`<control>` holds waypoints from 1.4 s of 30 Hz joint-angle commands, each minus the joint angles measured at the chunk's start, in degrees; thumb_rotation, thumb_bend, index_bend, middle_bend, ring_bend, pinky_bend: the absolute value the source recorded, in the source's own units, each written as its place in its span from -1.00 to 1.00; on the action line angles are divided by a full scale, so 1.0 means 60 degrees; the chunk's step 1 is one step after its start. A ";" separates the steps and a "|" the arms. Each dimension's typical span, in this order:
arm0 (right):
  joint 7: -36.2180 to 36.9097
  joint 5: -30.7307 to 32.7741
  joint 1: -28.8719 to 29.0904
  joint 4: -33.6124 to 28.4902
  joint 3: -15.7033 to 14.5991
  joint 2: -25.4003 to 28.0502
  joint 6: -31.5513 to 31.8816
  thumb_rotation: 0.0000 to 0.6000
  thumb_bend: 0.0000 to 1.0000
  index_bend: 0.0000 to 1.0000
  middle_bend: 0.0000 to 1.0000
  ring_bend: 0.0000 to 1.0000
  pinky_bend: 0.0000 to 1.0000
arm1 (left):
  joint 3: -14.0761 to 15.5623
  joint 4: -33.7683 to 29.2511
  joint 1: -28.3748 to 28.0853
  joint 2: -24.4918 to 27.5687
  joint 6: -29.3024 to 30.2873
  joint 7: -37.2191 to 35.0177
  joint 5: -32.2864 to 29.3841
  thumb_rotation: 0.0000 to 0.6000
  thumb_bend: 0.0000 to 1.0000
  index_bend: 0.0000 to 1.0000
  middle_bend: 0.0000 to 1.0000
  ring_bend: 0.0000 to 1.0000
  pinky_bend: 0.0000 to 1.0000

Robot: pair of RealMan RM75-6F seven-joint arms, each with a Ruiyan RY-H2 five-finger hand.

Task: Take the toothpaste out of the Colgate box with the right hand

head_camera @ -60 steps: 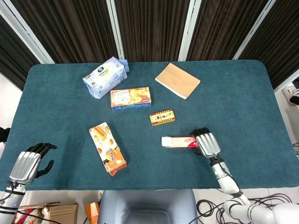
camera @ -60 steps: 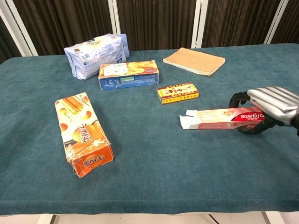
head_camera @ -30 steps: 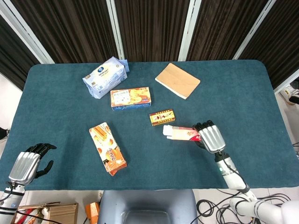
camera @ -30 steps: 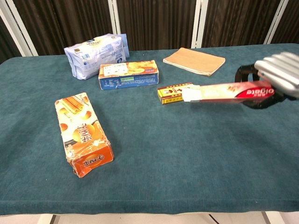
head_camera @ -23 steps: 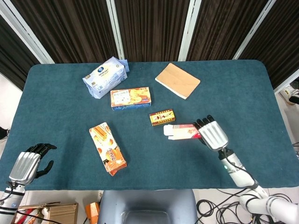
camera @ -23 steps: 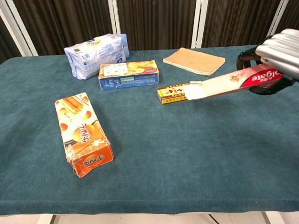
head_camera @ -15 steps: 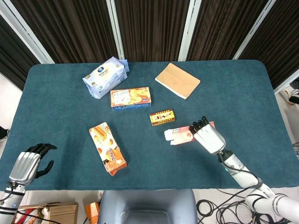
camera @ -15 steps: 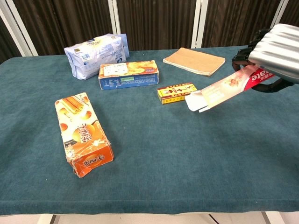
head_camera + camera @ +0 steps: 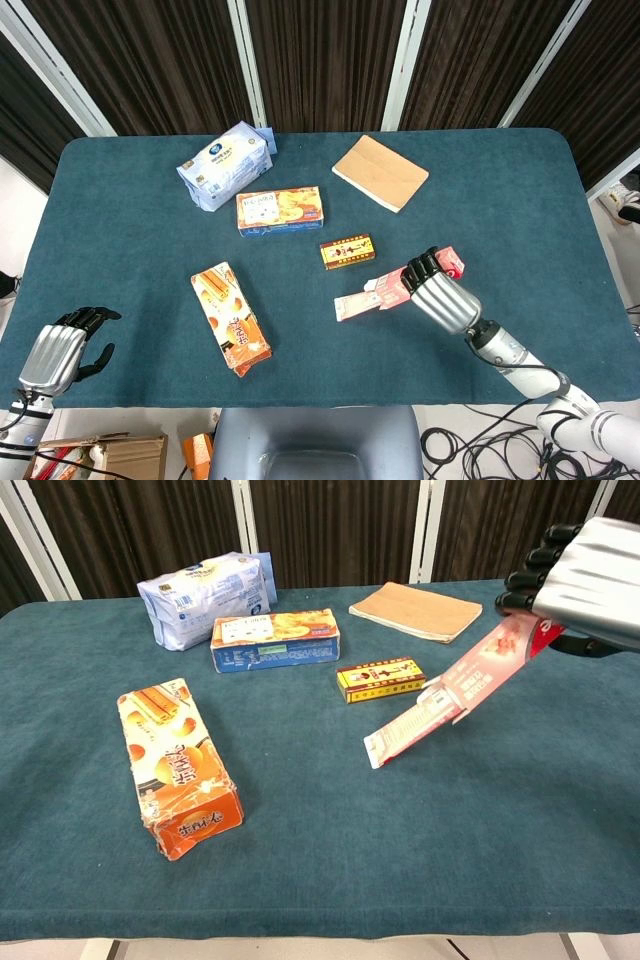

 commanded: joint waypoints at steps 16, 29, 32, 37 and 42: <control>0.2773 0.3388 -0.1347 -0.4726 0.0964 0.2027 -0.0099 1.00 -0.35 -0.24 -0.20 -0.27 -0.22 | -0.0009 -0.0010 -0.0026 0.0000 -0.0045 0.0001 -0.0010 1.00 -0.22 -0.30 -0.30 -0.40 -0.12; 0.8168 0.1155 -0.1106 -0.1604 -0.0933 0.0042 -0.1275 1.00 -0.35 -0.22 -0.20 -0.27 -0.21 | -0.0004 -0.0013 -0.0025 0.0002 -0.0045 -0.0006 -0.0008 1.00 -0.22 -0.30 -0.30 -0.40 -0.12; 0.8221 0.1042 -0.1089 -0.0907 -0.1004 -0.0413 -0.1263 1.00 -0.35 -0.22 -0.20 -0.28 -0.21 | -0.0004 -0.0006 -0.0032 0.0013 -0.0058 -0.0046 -0.0013 1.00 -0.22 -0.30 -0.30 -0.40 -0.12; 0.8140 0.1085 -0.1129 -0.0477 -0.1089 -0.0719 -0.1315 1.00 -0.36 -0.23 -0.20 -0.34 -0.23 | -0.0009 0.0003 -0.0025 0.0020 -0.0032 -0.0081 -0.0006 1.00 -0.22 -0.30 -0.30 -0.40 -0.12; 0.7910 0.1244 -0.1134 -0.0578 -0.1163 -0.0574 -0.1551 1.00 -0.54 -0.45 -0.43 -0.63 -0.39 | -0.0015 0.0020 -0.0028 0.0002 -0.0022 -0.0057 0.0001 1.00 -0.22 -0.30 -0.30 -0.40 -0.12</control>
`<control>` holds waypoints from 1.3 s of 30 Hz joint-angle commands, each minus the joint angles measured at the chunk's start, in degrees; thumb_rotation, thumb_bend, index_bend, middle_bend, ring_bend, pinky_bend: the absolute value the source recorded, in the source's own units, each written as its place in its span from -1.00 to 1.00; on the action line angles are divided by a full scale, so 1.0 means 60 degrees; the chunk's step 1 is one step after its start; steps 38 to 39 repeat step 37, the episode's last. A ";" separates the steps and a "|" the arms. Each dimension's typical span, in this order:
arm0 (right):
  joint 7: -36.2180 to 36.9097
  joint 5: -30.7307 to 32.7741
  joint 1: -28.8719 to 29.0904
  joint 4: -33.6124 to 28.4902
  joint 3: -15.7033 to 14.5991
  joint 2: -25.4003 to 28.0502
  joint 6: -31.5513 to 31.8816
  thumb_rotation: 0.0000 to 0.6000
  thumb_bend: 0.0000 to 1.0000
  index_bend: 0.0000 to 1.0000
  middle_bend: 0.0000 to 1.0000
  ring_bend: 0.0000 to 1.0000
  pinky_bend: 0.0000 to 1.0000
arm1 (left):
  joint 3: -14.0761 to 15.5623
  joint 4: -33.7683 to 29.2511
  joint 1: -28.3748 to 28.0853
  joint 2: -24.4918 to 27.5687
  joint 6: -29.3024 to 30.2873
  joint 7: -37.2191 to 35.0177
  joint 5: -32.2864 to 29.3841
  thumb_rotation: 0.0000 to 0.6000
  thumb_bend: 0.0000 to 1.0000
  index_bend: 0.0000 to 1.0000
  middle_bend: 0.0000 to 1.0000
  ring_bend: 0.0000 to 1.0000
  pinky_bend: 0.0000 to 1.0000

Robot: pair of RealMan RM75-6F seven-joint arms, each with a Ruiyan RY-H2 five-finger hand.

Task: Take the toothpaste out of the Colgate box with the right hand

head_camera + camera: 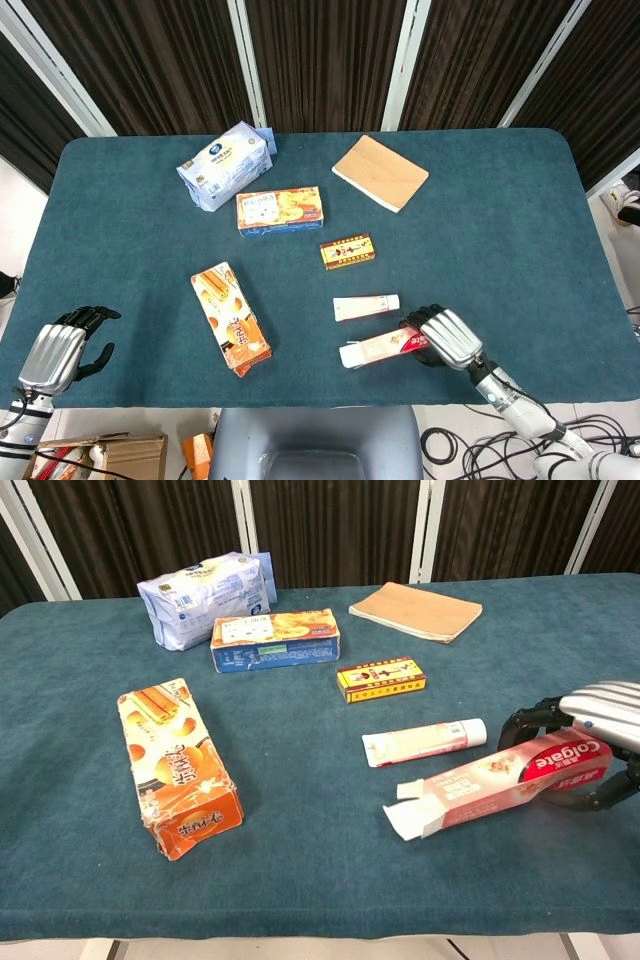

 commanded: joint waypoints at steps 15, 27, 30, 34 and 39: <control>0.0126 0.0609 -0.1222 -0.2273 0.0432 0.1909 0.2382 1.00 -0.76 -0.99 -0.99 -1.00 -0.83 | -0.0032 -0.0043 0.0041 -0.0031 0.0078 0.0196 -0.0045 1.00 -0.22 -0.30 -0.30 -0.40 -0.12; -0.1587 0.1966 -0.2912 -0.2964 0.0949 0.2097 0.4117 1.00 -0.76 -1.00 -0.94 -1.00 -0.83 | -0.0285 -0.0097 0.0226 -0.0334 0.0435 0.1235 -0.0404 1.00 -0.22 -0.30 -0.30 -0.40 -0.12; -0.1469 0.2047 -0.2902 -0.2920 0.0959 0.2120 0.3831 1.00 -0.76 -1.00 -0.94 -1.00 -0.83 | -0.0282 -0.0108 0.0220 -0.0325 0.0404 0.1262 -0.0406 1.00 -0.22 -0.30 -0.31 -0.40 -0.12; -0.1410 0.1985 -0.2869 -0.2878 0.0984 0.2082 0.3602 1.00 -0.76 -1.00 -0.94 -1.00 -0.83 | -0.0268 -0.0151 0.0219 -0.0280 0.0356 0.1152 -0.0409 1.00 -0.22 -0.30 -0.31 -0.40 -0.13; -0.1384 0.1880 -0.2858 -0.2884 0.0990 0.2068 0.3521 1.00 -0.76 -1.00 -0.94 -1.00 -0.83 | -0.0251 -0.0140 0.0213 -0.0237 0.0335 0.1040 -0.0376 1.00 -0.22 -0.30 -0.31 -0.40 -0.12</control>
